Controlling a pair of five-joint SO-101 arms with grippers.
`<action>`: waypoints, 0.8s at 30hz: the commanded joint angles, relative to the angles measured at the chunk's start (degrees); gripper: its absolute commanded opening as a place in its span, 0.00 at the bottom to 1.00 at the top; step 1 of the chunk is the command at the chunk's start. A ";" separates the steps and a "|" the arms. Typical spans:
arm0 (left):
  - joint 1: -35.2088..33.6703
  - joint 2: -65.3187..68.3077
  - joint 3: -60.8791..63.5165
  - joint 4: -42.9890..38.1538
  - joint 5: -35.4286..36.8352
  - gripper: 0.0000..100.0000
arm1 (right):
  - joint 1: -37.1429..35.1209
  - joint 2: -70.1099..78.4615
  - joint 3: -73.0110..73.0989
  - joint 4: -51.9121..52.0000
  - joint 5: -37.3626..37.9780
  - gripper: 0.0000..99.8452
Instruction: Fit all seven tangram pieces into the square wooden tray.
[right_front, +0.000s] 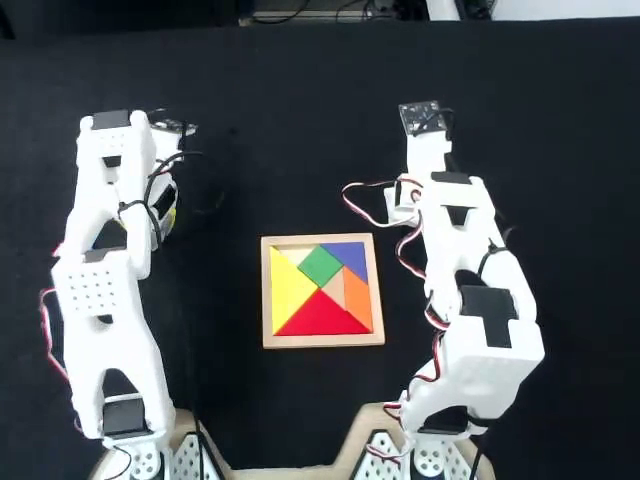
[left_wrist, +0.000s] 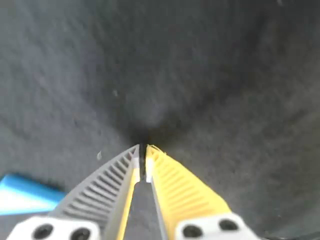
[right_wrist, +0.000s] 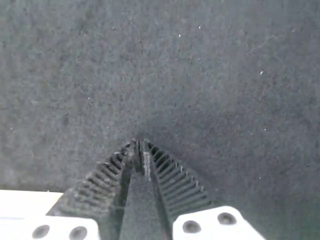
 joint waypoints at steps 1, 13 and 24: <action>-2.86 -16.53 1.71 -0.62 10.64 0.03 | -1.14 -0.13 -3.82 -0.53 0.62 0.01; -11.82 -47.65 47.16 -29.80 50.37 0.03 | -1.14 -0.13 -3.65 -0.35 0.62 0.01; -12.97 -59.69 65.10 -49.76 60.48 0.19 | -1.14 -0.13 -3.65 -0.35 0.62 0.01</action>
